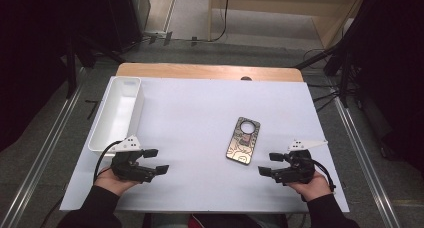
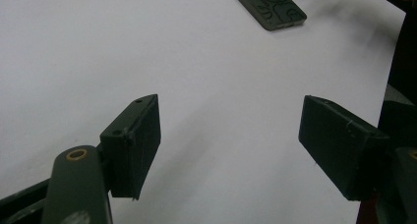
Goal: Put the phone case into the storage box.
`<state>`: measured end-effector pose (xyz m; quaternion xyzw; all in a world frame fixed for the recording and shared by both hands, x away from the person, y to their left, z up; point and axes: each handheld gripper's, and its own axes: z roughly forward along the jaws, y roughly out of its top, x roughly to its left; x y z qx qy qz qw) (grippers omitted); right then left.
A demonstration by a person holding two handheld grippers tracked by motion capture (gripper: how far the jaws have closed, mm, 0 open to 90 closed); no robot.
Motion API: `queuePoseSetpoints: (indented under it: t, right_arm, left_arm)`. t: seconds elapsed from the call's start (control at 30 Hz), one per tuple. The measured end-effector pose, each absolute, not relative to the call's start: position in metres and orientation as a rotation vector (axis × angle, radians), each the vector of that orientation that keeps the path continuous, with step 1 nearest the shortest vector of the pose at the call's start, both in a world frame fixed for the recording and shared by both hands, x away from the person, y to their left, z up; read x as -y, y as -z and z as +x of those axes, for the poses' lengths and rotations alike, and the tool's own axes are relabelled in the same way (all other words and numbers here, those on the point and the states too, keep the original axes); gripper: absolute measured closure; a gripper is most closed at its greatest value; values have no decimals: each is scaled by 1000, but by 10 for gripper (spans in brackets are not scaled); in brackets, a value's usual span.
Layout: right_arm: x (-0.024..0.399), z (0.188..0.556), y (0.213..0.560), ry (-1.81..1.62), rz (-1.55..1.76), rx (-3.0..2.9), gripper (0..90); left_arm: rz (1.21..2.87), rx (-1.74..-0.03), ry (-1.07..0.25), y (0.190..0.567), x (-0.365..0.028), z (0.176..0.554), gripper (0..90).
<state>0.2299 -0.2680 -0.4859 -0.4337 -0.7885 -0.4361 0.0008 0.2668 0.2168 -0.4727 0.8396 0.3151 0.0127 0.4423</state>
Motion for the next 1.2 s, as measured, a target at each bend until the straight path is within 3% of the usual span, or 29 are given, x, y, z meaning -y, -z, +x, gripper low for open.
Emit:
queuePoseSetpoints:
  t: [1.2]
  right_arm:
    - [264, 230, 486, 1377, -1306, 2523, 186]
  left_arm:
    - [2075, -785, -13, 474, -215, 268, 236]
